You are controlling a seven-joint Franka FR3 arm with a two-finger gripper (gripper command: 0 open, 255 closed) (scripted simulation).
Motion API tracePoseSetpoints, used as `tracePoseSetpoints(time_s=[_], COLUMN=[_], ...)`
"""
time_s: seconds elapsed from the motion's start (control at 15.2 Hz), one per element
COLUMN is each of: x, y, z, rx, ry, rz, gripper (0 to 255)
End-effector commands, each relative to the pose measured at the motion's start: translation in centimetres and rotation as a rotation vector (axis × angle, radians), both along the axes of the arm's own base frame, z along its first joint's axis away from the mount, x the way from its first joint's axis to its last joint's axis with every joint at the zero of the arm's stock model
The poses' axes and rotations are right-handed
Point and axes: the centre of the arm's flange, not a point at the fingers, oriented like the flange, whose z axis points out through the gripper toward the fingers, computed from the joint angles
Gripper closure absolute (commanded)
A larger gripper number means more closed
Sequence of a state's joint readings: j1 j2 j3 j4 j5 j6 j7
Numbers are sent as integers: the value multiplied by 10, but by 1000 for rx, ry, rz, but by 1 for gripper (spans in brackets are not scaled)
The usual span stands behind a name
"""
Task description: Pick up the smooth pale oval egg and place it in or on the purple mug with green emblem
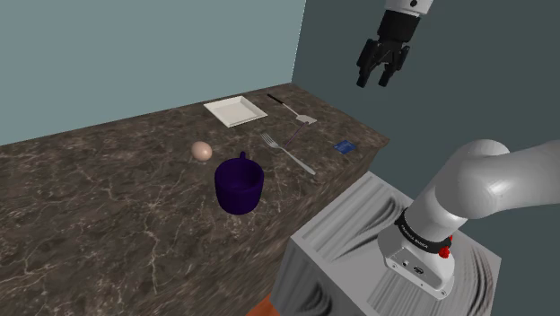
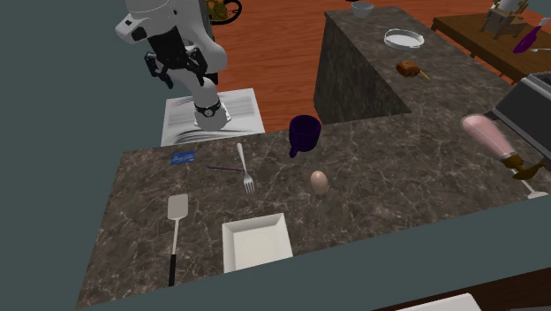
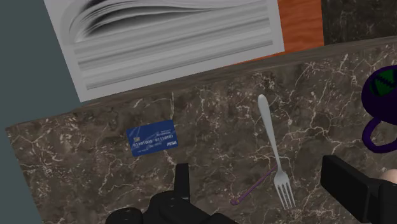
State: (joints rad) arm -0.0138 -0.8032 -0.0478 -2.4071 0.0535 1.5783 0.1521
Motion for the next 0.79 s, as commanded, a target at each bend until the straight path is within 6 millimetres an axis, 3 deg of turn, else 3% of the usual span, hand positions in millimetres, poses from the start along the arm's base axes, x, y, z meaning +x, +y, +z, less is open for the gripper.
tracePoseSetpoints(time_s=[0.0,0.73], x=[0,78], y=[0,113], z=[0,-57], rx=[0,-17], ry=[0,27], rz=[0,-42], gripper=[0,0])
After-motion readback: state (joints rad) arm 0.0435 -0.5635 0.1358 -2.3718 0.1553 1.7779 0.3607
